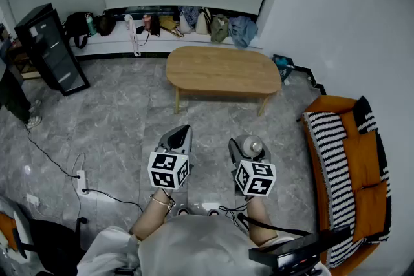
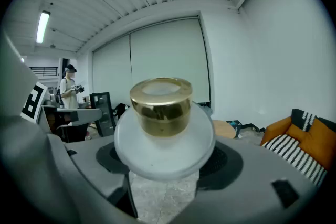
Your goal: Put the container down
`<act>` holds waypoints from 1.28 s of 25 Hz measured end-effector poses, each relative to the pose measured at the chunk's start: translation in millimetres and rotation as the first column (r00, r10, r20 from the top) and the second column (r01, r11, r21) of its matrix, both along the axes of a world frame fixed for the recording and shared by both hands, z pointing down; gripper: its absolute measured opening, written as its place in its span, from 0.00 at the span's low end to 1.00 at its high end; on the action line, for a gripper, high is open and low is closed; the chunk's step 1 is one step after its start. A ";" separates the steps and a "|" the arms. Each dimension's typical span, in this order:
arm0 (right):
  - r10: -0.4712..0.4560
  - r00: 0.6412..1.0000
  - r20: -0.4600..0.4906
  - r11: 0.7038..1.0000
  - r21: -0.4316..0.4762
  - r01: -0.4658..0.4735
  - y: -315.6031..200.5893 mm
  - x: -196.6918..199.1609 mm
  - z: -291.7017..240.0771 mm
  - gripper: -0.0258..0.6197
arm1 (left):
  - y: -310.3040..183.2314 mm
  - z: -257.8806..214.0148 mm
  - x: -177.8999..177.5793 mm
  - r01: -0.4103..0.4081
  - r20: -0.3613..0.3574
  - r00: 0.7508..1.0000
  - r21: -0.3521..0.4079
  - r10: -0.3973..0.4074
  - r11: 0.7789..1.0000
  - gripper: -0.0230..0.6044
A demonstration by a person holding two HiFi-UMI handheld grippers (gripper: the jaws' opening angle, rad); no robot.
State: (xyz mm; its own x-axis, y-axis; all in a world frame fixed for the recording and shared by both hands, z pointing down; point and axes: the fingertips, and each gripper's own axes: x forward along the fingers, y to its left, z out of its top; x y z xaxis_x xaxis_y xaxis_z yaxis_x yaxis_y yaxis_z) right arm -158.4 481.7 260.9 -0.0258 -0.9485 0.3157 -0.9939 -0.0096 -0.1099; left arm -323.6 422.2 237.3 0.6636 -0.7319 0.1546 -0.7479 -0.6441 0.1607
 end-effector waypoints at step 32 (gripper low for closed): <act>0.054 0.998 0.045 0.998 -0.027 -0.052 -87.7 11.1 13.2 0.59 | -85.2 25.1 -8.7 -0.033 0.025 0.999 -0.026 0.033 0.999 0.05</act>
State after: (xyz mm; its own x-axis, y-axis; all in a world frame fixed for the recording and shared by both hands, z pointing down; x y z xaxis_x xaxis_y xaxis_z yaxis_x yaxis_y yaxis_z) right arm -147.2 394.0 274.1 0.0094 -0.9405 0.3397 -0.9859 -0.0655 -0.1541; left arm -332.3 337.0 262.4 0.6830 -0.7052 0.1905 -0.7303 -0.6645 0.1584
